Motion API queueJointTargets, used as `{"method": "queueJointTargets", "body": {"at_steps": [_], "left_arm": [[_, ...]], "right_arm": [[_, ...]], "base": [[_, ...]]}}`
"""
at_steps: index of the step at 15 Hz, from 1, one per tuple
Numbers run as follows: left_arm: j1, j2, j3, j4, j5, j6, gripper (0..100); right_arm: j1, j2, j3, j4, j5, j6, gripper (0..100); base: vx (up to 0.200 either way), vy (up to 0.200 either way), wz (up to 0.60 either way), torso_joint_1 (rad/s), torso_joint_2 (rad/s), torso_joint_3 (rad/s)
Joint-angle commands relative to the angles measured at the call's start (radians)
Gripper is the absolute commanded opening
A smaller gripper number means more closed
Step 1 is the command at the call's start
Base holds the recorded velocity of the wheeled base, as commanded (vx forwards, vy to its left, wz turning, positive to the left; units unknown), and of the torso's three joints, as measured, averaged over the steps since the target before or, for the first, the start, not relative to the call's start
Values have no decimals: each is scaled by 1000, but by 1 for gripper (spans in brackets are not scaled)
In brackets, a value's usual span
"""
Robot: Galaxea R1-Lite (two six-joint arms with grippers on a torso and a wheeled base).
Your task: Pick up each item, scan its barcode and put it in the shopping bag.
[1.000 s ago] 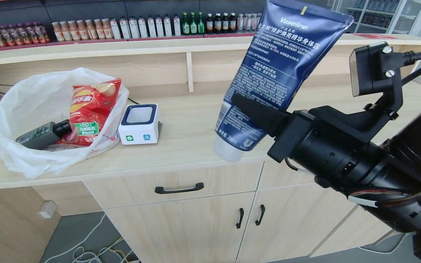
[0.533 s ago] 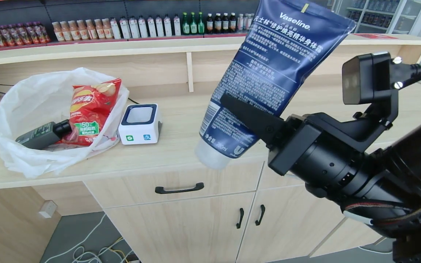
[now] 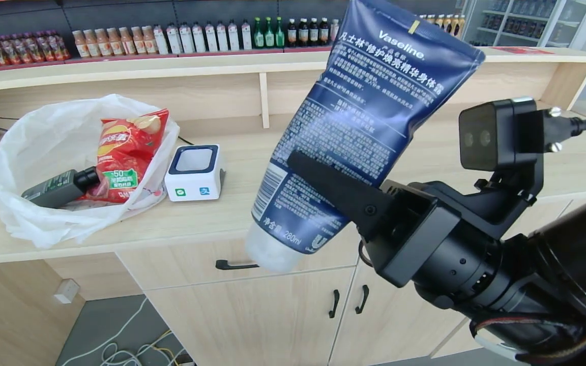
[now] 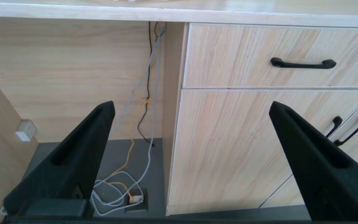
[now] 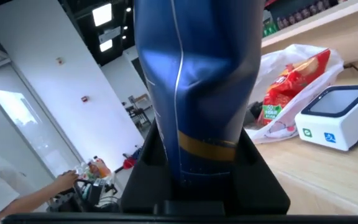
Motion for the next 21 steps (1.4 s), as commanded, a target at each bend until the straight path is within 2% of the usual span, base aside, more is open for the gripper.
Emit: {"method": "queueJointTargets", "body": {"at_steps": [1,9,13,16,21], "left_arm": [[-2,0,0,0,0,0,100],[0,0,0,0,0,0,100],[-2,0,0,0,0,0,100],[0,0,0,0,0,0,100],[0,0,0,0,0,0,100]], "right_arm": [[5,10,14,-1,2,6,0],[-4,-16,10,-1,2,142,0],[-6,-51,55,-1,3,193,0],[-55,-117,121,-1,3,242,0],[-52,-163,147,-1,3,259,0]], "base": [[0,0,0,0,0,0],[0,0,0,0,0,0],[0,0,0,0,0,0],[0,0,0,0,0,0],[0,0,0,0,0,0]]}}
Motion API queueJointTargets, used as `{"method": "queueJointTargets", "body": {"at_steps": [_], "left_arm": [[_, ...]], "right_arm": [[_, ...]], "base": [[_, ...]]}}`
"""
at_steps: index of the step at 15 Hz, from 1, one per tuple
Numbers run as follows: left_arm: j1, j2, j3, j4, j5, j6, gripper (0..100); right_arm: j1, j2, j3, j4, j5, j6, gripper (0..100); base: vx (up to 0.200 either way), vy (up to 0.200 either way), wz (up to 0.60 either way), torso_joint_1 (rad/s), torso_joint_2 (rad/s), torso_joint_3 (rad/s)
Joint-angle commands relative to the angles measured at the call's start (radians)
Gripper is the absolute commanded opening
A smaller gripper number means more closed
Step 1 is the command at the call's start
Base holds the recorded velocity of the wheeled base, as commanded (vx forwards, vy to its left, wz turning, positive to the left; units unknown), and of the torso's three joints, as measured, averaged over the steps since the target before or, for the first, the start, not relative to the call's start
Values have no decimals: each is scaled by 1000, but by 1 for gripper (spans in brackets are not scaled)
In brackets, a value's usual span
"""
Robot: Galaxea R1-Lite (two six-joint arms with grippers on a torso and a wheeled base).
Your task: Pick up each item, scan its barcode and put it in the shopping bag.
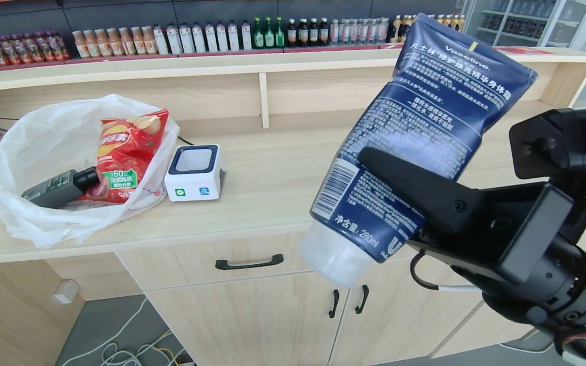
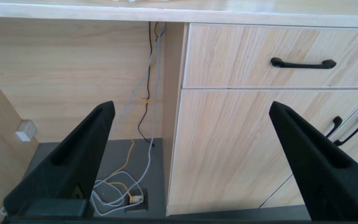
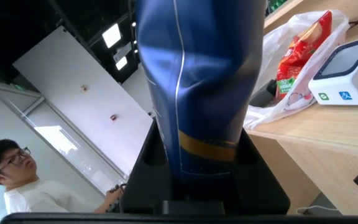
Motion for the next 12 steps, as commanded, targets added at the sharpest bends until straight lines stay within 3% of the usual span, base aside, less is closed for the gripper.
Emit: {"method": "queueJointTargets", "body": {"at_steps": [1,12], "left_arm": [[0,0,0,0,0,0,100],[0,0,0,0,0,1,100]], "right_arm": [[9,-24,0,-1,1,12,0],[46,-67,41,-1,1,0,0]], "base": [[0,0,0,0,0,0],[0,0,0,0,0,0]]}}
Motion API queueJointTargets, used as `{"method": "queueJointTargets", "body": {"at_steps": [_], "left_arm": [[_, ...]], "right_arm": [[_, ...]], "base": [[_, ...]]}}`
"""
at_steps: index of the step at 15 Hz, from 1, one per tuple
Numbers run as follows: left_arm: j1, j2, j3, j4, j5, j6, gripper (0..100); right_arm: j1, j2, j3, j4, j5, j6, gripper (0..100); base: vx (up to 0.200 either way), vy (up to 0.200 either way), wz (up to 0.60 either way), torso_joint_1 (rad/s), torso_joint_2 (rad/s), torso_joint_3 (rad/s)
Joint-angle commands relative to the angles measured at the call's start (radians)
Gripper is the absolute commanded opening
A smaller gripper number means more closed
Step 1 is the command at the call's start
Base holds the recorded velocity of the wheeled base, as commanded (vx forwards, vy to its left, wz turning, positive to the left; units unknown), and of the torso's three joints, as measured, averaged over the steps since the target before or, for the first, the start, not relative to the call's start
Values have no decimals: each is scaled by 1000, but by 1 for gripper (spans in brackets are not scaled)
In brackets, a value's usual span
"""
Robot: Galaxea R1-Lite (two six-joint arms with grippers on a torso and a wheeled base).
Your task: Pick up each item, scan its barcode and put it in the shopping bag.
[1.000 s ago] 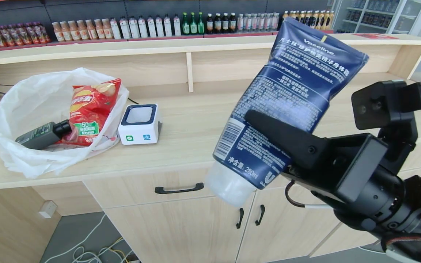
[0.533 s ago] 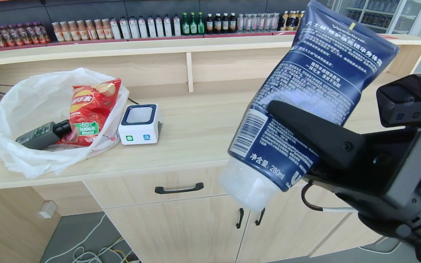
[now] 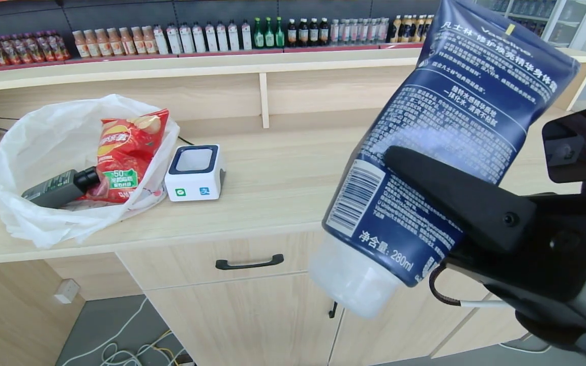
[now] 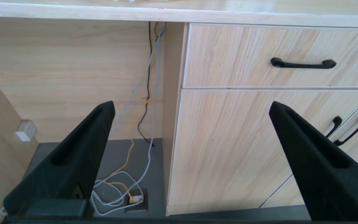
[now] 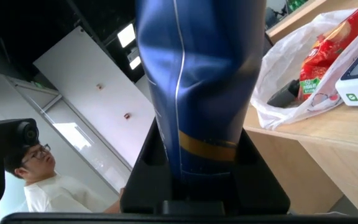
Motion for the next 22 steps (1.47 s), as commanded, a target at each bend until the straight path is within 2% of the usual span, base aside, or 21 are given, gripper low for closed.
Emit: {"method": "queueJointTargets", "body": {"at_steps": [1,13,20,22], "left_arm": [[0,0,0,0,0,-1,100],[0,0,0,0,0,-1,100],[0,0,0,0,0,-1,100],[0,0,0,0,0,-1,100]], "right_arm": [[1,-7,25,-1,1,-20,0],[14,-27,73,-1,1,-46,0],[13,-7,91,-1,1,-130,0],[4,33,93,-1,-4,-225,0]], "base": [[0,0,0,0,0,0],[0,0,0,0,0,0],[0,0,0,0,0,0],[0,0,0,0,0,0]]}}
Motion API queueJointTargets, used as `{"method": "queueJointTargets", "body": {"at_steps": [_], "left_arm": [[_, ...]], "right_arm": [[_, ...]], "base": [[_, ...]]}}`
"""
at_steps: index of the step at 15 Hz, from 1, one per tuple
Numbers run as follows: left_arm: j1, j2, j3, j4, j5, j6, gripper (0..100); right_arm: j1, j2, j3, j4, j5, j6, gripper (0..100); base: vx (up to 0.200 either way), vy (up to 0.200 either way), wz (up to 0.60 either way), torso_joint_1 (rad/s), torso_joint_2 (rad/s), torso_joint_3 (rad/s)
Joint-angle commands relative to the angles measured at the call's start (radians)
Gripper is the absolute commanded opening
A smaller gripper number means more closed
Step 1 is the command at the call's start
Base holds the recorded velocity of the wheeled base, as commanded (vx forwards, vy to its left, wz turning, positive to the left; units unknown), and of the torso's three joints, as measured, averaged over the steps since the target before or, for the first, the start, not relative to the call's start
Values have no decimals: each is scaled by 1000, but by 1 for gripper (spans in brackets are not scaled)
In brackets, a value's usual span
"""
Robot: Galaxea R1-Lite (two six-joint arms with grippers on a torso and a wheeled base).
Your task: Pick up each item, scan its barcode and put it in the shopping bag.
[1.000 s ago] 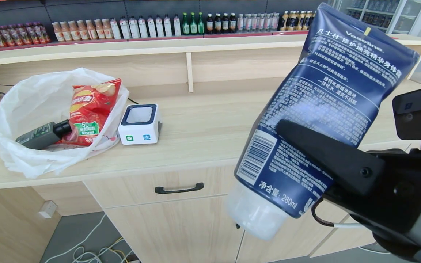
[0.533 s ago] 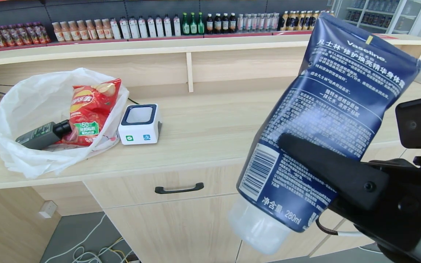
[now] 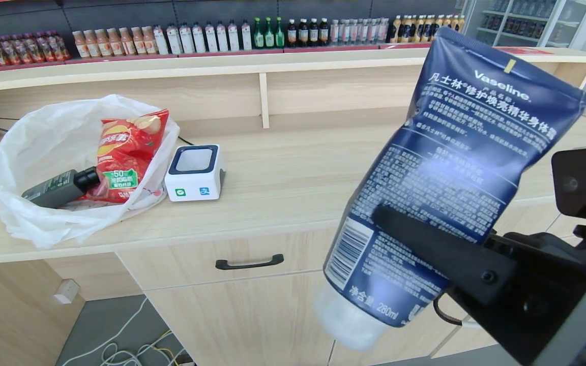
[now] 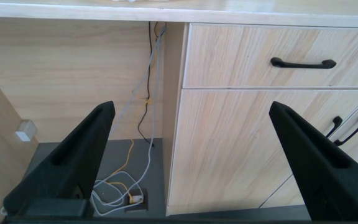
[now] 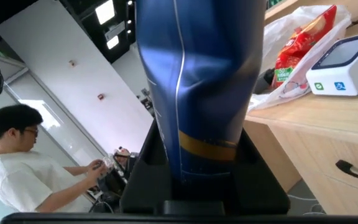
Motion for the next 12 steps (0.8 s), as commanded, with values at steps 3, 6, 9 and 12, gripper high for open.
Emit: {"method": "queueJointTargets", "body": {"at_steps": [3,6,9,12], "left_arm": [[0,0,0,0,0,-1,100],[0,0,0,0,0,-1,100],[-2,0,0,0,0,-1,100],[0,0,0,0,0,-1,100]], "right_arm": [[-34,79,0,-1,-5,-126,0],[-82,133,20,-1,-19,-324,0],[-77,143,3,-1,-228,-494,0],[-74,125,23,-1,-361,-601,0]], "base": [[0,0,0,0,0,0],[0,0,0,0,0,0],[0,0,0,0,0,0],[0,0,0,0,0,0]]}}
